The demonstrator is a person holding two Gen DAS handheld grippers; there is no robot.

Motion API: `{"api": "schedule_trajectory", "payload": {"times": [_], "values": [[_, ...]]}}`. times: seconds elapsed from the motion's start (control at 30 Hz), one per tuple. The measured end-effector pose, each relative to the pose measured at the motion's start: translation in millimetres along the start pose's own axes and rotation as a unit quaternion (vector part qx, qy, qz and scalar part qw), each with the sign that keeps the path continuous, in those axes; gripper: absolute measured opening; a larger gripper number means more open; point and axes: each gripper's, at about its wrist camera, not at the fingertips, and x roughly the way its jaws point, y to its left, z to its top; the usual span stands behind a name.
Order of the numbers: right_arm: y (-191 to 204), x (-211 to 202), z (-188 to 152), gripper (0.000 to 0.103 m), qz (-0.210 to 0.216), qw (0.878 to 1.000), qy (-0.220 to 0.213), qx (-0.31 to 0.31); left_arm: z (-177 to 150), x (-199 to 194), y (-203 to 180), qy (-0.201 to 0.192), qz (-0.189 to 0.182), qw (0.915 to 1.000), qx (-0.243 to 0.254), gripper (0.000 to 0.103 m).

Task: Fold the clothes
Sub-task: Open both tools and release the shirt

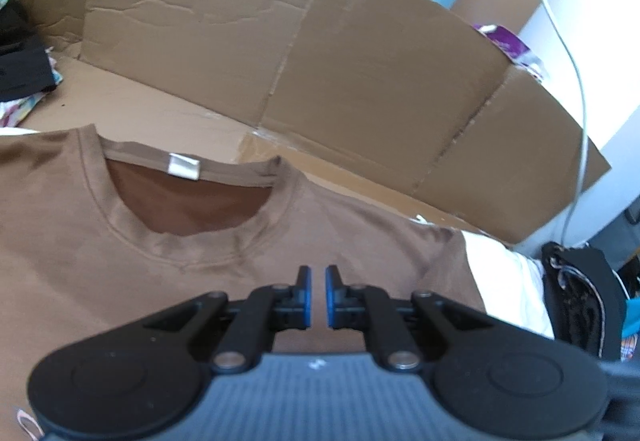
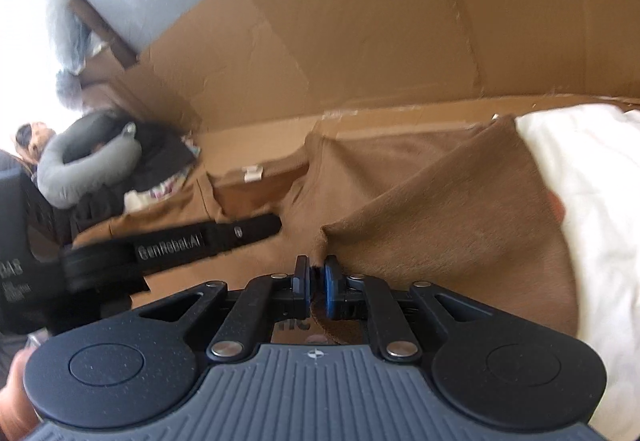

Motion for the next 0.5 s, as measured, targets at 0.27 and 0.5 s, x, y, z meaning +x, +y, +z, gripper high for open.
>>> {"api": "schedule_trajectory", "payload": {"times": [0.27,0.5], "values": [[0,-13,9,0.041,0.007,1.000,0.011,-0.026,-2,8,3,0.001,0.005,1.0000,-0.004,0.019],[-31,-21,38,0.040,-0.048,0.998,-0.003,-0.027,-12,23,-2,0.017,0.002,0.9997,0.019,0.025]]}}
